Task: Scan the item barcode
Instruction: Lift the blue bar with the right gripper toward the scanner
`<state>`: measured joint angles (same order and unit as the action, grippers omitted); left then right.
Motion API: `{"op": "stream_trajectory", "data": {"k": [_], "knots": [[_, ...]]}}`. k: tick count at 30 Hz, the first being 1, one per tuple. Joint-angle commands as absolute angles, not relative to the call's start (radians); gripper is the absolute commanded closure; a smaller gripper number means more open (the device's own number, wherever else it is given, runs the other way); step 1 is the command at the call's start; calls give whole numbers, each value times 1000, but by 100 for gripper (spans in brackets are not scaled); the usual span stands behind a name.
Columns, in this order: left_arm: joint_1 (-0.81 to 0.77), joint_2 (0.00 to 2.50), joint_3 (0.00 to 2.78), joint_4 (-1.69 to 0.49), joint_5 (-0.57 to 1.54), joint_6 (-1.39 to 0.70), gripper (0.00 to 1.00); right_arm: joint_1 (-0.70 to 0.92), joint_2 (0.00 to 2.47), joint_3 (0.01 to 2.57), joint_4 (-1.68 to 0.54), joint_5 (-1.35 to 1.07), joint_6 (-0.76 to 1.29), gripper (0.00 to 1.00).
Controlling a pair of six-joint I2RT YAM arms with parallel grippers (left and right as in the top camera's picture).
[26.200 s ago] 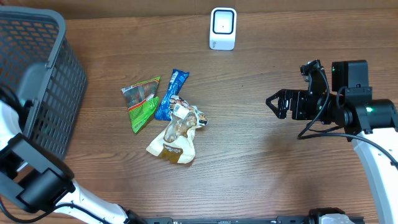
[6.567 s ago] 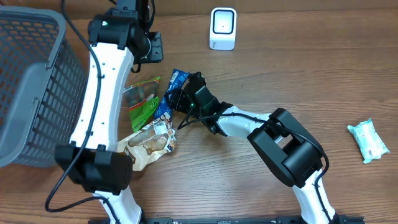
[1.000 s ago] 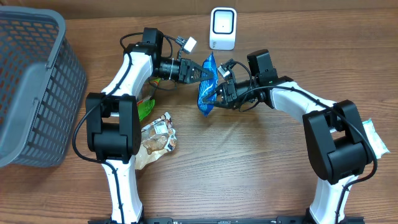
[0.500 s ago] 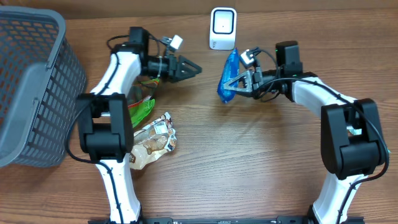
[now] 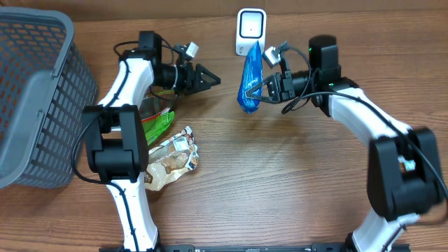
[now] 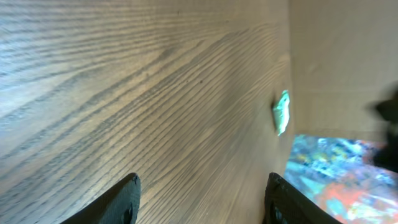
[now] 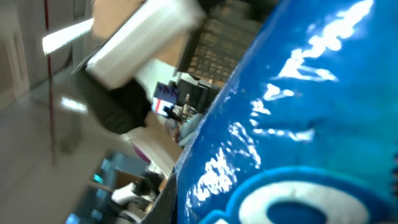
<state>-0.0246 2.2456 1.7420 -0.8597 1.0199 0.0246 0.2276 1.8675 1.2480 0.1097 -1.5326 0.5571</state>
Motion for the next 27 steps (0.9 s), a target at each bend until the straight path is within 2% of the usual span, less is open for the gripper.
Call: {"op": "stream_trajectory", "data": {"k": [1,7,15,27], "knots": [[-51,2253,1764,-864,955,19,44,232,1721,1258,156,-1571,580,97],[-83,2253,1763,-867,928,19,44,232,1534,1258,237,-1571,558,97],[-115,2253,1762,-874,838,19,43,232,1364,1258,239,-1571,461,97],[-165,2253,1762,-885,661,19,44,229,1380,1258,208,-1571,437,96]]}}
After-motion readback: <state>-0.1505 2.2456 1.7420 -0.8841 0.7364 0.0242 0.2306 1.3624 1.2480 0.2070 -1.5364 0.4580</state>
